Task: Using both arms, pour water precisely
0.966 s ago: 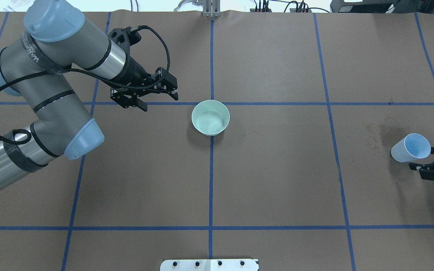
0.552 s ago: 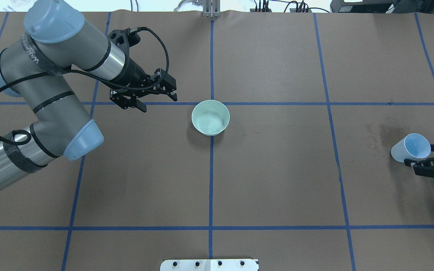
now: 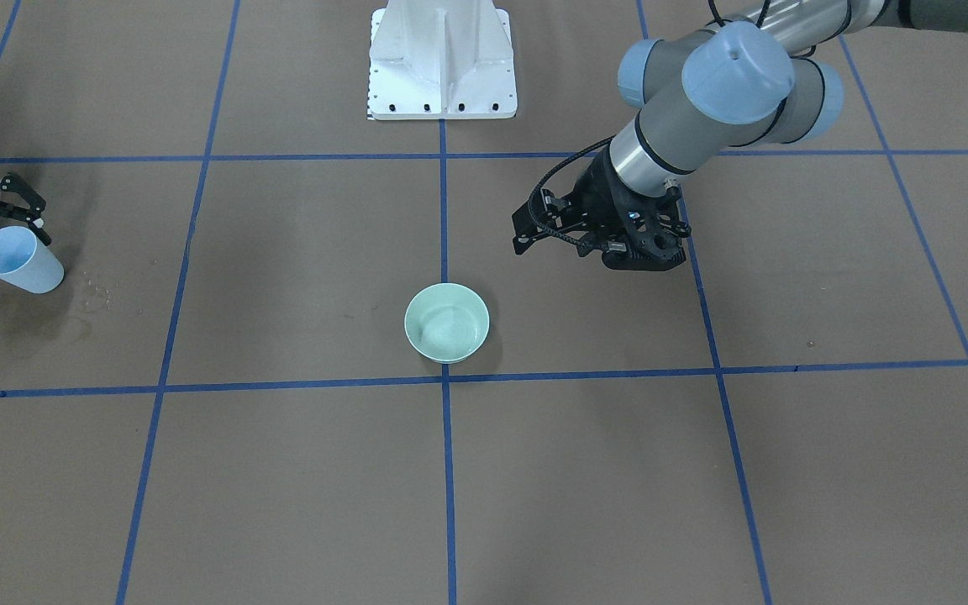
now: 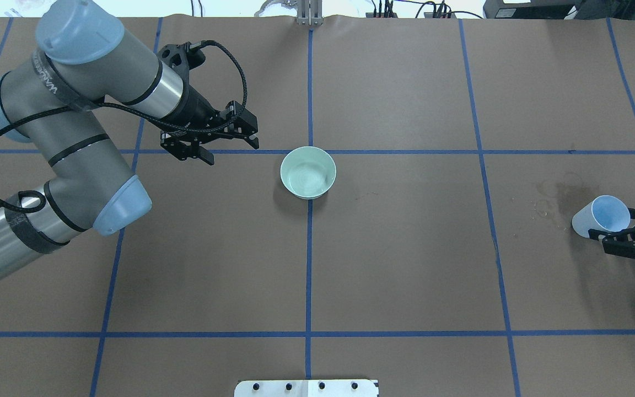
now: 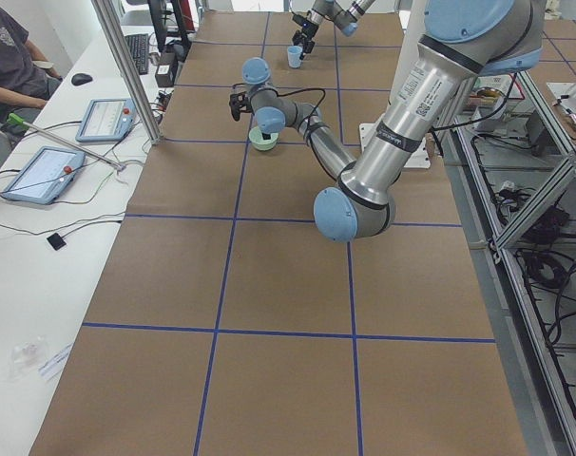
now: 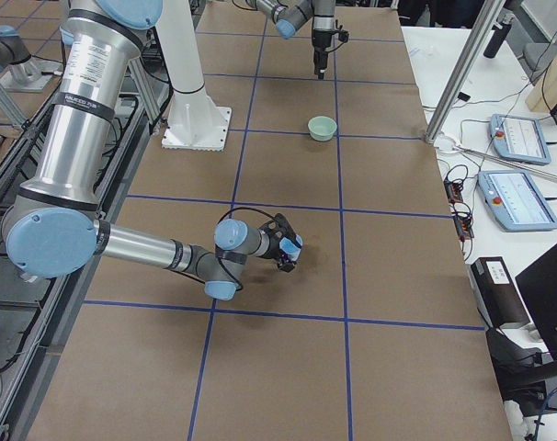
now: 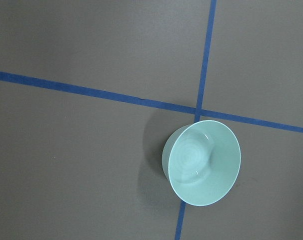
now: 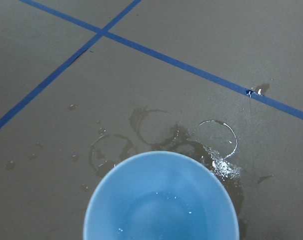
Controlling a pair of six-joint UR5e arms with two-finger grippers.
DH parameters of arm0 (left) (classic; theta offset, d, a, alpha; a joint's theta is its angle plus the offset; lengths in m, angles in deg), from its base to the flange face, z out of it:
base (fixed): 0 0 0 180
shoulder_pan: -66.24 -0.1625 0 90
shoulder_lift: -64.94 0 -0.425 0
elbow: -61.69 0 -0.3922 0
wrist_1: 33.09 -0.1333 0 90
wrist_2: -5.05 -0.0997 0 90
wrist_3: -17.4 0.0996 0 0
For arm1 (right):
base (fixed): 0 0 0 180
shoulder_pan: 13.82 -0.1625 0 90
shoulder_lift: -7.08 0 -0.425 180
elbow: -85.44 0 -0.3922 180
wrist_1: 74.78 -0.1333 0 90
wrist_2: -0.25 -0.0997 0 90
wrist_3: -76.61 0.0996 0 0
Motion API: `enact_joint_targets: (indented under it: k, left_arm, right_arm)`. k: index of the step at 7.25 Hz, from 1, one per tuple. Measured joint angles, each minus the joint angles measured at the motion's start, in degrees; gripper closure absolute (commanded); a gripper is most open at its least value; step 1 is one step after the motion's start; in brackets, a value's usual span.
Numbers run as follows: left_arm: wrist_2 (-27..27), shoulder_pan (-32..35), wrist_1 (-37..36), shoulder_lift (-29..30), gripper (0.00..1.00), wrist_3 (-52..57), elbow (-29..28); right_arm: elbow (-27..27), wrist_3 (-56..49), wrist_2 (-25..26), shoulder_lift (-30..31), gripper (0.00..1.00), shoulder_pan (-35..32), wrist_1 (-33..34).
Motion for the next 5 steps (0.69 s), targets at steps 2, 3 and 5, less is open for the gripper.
enact_joint_targets:
  k: [2,3,5]
  left_arm:
    - [-0.02,0.01,0.00,-0.01,0.00,0.00,0.07]
    - [-0.06,0.01,0.00,-0.03,0.00,0.00,0.09]
    - [-0.07,0.01,0.00,-0.03,0.00,0.00,0.09]
  right_arm:
    - [-2.80,0.45,0.20,-0.96,0.02,0.24,-3.94]
    - [-2.98,0.50,0.26,-1.06,0.02,0.26,-4.47]
    - [-2.93,0.24,0.68,-1.10,0.02,0.32,-5.19]
